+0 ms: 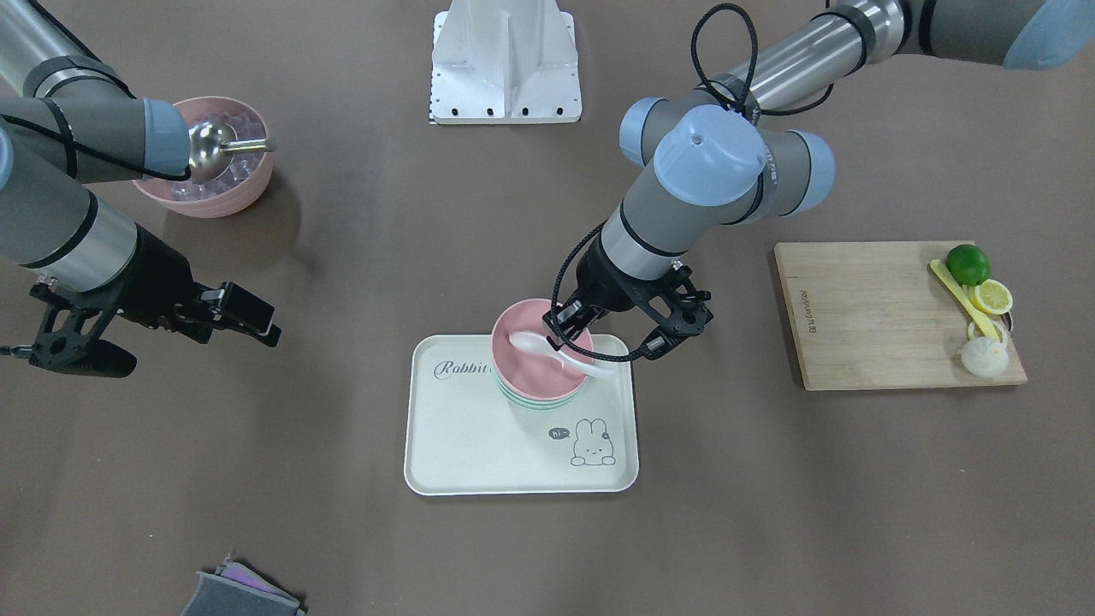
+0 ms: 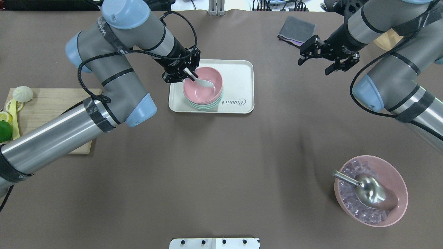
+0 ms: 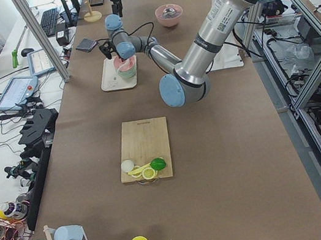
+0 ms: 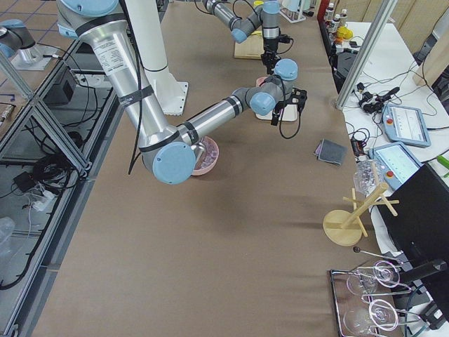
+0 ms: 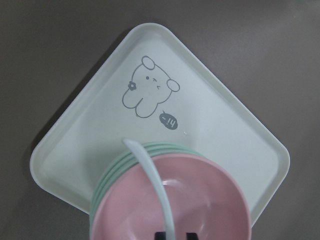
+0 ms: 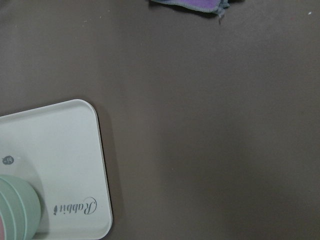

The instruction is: Stack pink bowl on green and place spoon

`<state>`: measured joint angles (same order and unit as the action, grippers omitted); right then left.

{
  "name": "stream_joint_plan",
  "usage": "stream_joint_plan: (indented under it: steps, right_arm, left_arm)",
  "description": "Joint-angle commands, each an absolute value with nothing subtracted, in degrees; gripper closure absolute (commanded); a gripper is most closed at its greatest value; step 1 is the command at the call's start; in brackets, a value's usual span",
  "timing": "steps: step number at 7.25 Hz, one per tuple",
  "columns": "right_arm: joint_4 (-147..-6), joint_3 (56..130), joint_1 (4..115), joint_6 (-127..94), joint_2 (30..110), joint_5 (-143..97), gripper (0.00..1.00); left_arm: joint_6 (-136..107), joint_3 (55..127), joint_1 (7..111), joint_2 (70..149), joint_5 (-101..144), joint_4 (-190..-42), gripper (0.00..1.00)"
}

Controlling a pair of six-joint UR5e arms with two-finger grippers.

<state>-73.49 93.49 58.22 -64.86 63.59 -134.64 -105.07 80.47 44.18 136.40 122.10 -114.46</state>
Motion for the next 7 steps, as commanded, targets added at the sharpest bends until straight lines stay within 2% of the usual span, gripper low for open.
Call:
stream_joint_plan:
  steps: [1,4,6,7]
  right_arm:
    - [-73.48,93.78,59.84,-64.08,64.77,-134.74,0.00]
    - [-74.00,93.96,67.55,-48.26,71.77,-136.13,0.00]
    - [-79.49,93.25,73.97,-28.15,76.62,-135.53,0.00]
    - [-82.85,93.16,76.61,-18.38,78.64,-135.27,0.00]
  left_arm:
    - [-104.07,89.40,45.69,129.96,124.26,-110.69,0.02]
    - [-80.19,104.37,54.48,109.76,129.99,-110.30,0.02]
    - [-50.96,108.62,62.53,94.12,130.08,-110.39,0.02]
    - [-34.97,108.20,66.93,87.26,130.08,-110.56,0.02]
